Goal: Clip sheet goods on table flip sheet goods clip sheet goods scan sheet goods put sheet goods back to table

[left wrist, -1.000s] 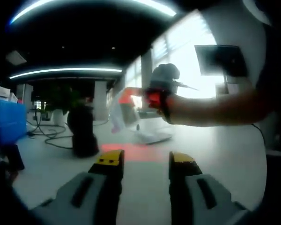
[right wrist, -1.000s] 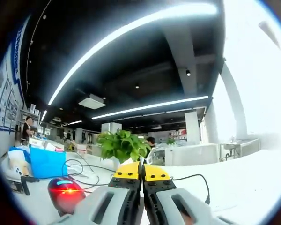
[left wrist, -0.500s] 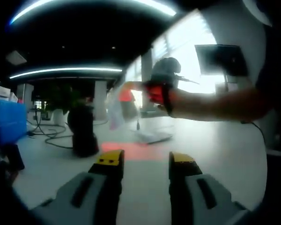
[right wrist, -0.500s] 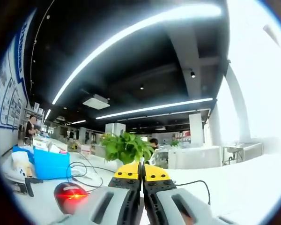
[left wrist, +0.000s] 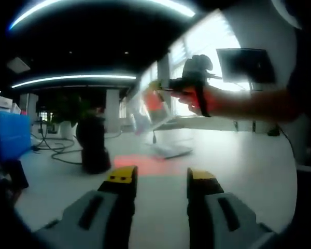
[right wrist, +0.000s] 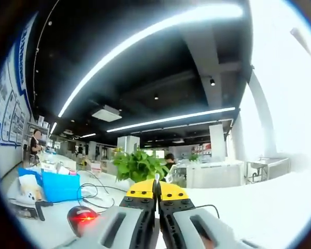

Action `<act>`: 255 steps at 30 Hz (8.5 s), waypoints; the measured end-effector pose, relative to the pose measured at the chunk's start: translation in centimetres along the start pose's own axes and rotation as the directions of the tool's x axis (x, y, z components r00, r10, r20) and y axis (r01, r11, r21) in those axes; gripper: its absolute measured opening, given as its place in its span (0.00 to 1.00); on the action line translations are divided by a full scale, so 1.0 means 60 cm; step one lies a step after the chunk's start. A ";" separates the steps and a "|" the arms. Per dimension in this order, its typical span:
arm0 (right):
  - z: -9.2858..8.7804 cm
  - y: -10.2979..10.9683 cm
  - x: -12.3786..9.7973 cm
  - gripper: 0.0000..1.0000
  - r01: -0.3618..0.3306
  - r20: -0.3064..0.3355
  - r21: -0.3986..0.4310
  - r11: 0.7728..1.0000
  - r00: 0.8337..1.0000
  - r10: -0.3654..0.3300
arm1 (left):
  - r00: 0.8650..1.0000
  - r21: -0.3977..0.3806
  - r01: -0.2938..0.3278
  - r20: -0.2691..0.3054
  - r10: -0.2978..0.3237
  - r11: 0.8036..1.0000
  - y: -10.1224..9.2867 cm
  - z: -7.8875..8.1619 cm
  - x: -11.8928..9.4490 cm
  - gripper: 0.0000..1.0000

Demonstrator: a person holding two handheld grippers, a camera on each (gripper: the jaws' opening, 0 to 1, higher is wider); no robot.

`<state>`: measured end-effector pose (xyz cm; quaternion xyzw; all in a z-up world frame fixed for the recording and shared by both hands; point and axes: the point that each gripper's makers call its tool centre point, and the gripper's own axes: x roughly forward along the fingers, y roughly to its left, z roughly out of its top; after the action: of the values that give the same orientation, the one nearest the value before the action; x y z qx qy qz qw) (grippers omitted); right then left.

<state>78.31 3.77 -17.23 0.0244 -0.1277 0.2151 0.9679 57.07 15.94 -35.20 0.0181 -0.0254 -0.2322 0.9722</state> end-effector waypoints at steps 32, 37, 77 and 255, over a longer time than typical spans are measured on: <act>-0.017 -0.020 -0.068 0.00 -0.091 -0.076 0.053 0.994 0.993 0.095 | 0.999 0.026 -0.040 -0.011 0.040 0.999 0.007 -0.002 -0.001 0.30; -0.014 -0.020 -0.072 0.00 -0.115 -0.086 -0.005 0.993 0.990 0.114 | 0.999 0.024 -0.048 -0.013 0.048 0.999 0.010 -0.003 -0.001 0.30; -0.121 -0.116 -0.074 0.00 -0.049 -0.195 -0.027 0.998 0.980 0.042 | 0.998 0.039 -0.048 -0.031 0.049 0.998 0.011 -0.009 0.002 0.30; -0.195 -0.089 -0.138 0.82 -0.294 -0.358 0.064 0.954 0.885 0.297 | 0.998 0.001 -0.045 -0.046 0.045 0.999 0.011 -0.014 0.005 0.32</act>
<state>76.08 -3.26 -30.61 -0.0318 0.0523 0.3611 0.9305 57.66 16.43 -35.99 0.0230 -0.0033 -0.2098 0.9775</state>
